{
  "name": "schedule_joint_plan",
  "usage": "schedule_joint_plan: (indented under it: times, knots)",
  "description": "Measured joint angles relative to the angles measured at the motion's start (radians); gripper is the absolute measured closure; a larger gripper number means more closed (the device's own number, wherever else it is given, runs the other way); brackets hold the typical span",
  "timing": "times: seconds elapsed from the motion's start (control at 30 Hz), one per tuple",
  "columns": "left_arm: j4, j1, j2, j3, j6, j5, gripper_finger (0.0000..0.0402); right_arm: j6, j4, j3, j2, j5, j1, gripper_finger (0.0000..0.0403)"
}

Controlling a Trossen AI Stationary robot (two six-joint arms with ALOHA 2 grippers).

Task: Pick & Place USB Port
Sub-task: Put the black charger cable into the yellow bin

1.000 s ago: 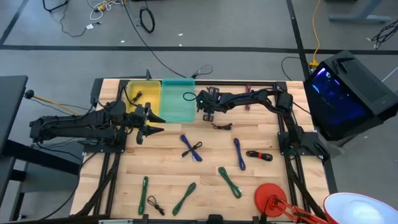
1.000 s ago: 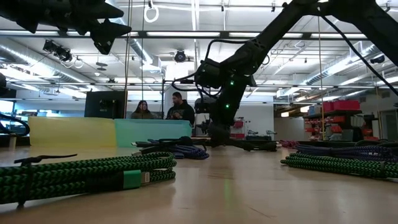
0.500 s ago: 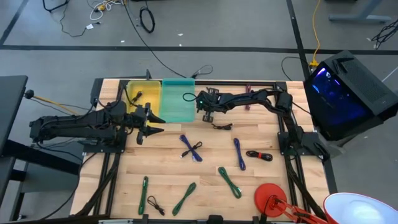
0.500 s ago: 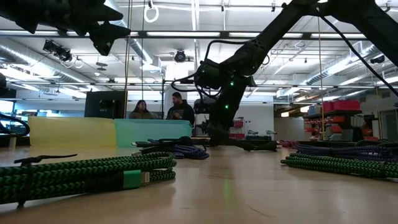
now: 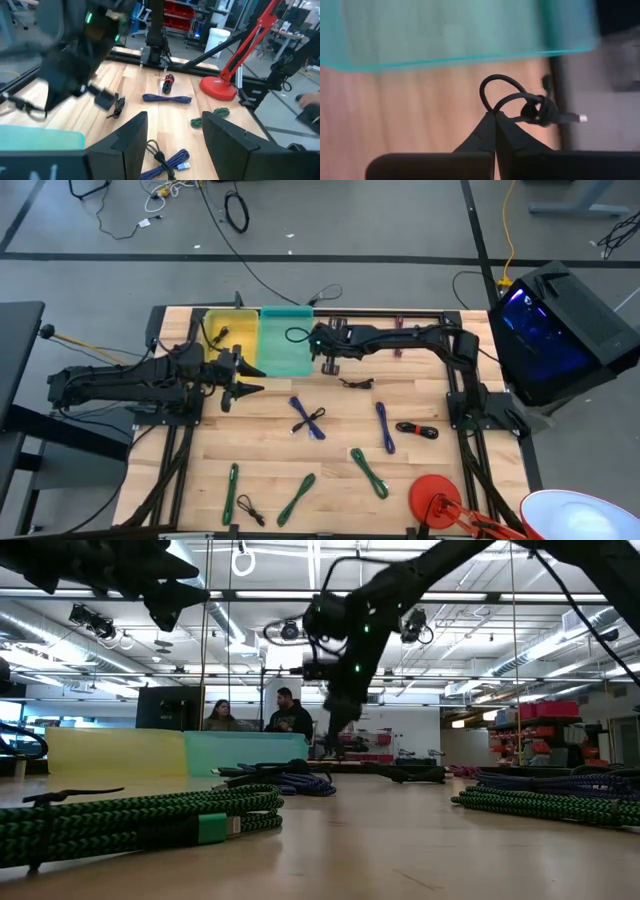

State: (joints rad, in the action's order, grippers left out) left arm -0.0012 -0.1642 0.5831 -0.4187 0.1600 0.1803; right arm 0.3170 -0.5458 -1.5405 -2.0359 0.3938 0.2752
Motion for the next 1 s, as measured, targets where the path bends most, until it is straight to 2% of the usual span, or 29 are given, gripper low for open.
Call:
schedule_joint_plan:
  times: [0.13, 0.23, 0.3, 0.47, 0.6, 0.77, 0.9, 1.0]
  knots:
    - [-0.027, 0.000, 0.000, 0.000, 0.000, -0.038, 0.0209, -0.009, -0.068, -0.018, 0.074, 0.139, 0.001, 0.0403]
    - [-0.036, 0.000, 0.000, 0.000, 0.011, -0.049, 0.0209, -0.045, -0.081, -0.018, 0.157, 0.144, 0.009, 0.0403]
    - [-0.034, 0.000, 0.000, 0.000, 0.018, -0.050, 0.0209, -0.077, -0.064, -0.018, 0.220, 0.096, 0.007, 0.0403]
    - [0.008, 0.000, 0.000, 0.000, 0.066, -0.058, 0.0209, -0.129, -0.009, -0.019, 0.348, -0.099, -0.052, 0.0403]
    - [0.071, 0.000, 0.008, -0.001, 0.071, -0.083, 0.0209, -0.131, 0.059, -0.020, 0.406, -0.169, -0.145, 0.0403]
    - [0.192, 0.000, 0.051, -0.002, 0.065, -0.113, 0.0209, -0.101, 0.157, -0.020, 0.419, -0.180, -0.277, 0.0403]
    - [0.312, 0.000, 0.109, -0.002, 0.081, -0.111, 0.0209, -0.072, 0.221, -0.020, 0.416, -0.140, -0.364, 0.0403]
    - [0.378, 0.000, 0.157, -0.002, 0.086, -0.088, 0.0209, -0.065, 0.266, -0.020, 0.414, -0.148, -0.419, 0.0403]
